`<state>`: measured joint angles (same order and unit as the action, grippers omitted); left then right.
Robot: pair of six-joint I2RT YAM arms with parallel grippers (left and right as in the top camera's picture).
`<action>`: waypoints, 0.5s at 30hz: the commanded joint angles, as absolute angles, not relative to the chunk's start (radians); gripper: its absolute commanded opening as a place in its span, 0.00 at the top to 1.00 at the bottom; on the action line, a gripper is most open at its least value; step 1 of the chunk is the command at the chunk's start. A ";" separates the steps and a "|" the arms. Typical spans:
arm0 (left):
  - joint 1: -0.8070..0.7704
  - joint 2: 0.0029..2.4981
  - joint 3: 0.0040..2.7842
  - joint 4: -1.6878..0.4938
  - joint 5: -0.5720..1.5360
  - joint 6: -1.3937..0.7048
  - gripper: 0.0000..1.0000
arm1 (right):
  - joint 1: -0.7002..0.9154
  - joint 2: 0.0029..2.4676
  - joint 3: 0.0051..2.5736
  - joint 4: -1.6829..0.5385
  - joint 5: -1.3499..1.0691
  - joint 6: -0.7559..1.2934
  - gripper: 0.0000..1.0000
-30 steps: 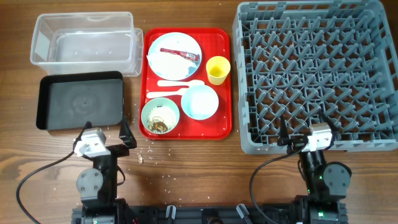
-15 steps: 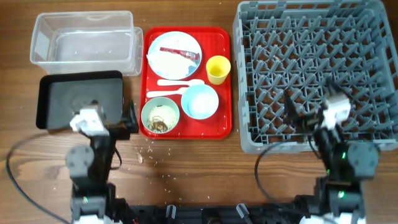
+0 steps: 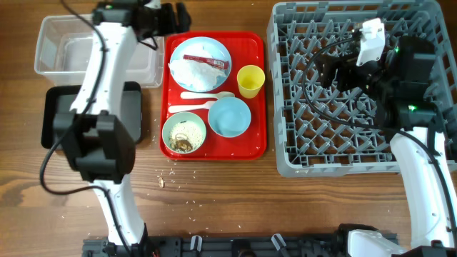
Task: Sort waste into correct bins and load items into the dishwasher rack
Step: 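Grasp the tissue and red wrapper from the blue plate with left gripper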
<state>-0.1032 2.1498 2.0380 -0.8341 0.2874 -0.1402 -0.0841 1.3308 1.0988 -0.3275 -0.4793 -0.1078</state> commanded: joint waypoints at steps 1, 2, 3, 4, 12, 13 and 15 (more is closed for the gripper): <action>-0.169 2.210 2.066 -0.833 0.321 -0.142 0.00 | -0.084 1.338 1.127 -0.336 -0.511 0.001 0.00; -0.179 2.228 2.066 -0.840 0.315 -0.176 0.00 | -0.084 1.338 1.127 -0.338 -0.511 0.002 0.00; -0.189 2.250 2.066 -0.855 0.250 -0.315 0.04 | -0.084 1.338 1.127 -0.338 -0.510 0.003 0.00; -0.200 2.275 2.066 -0.880 0.171 -0.447 0.05 | -0.084 1.338 1.127 -0.341 -0.510 0.003 0.00; -0.268 2.433 2.063 -0.889 -0.058 -0.664 0.05 | -0.084 1.339 1.124 -0.376 -0.506 0.004 0.00; -0.268 2.449 2.063 -0.889 -0.057 -0.664 0.05 | -0.084 1.339 1.124 -0.380 -0.506 0.004 0.00; -0.268 2.467 2.063 -0.896 -0.053 -0.663 0.39 | -0.084 1.339 1.124 -0.383 -0.506 0.004 0.01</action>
<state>-0.2722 2.4168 2.0510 -0.8906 -0.0292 -0.6411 -0.0841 1.3308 1.0988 -0.3820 -0.4904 -0.0036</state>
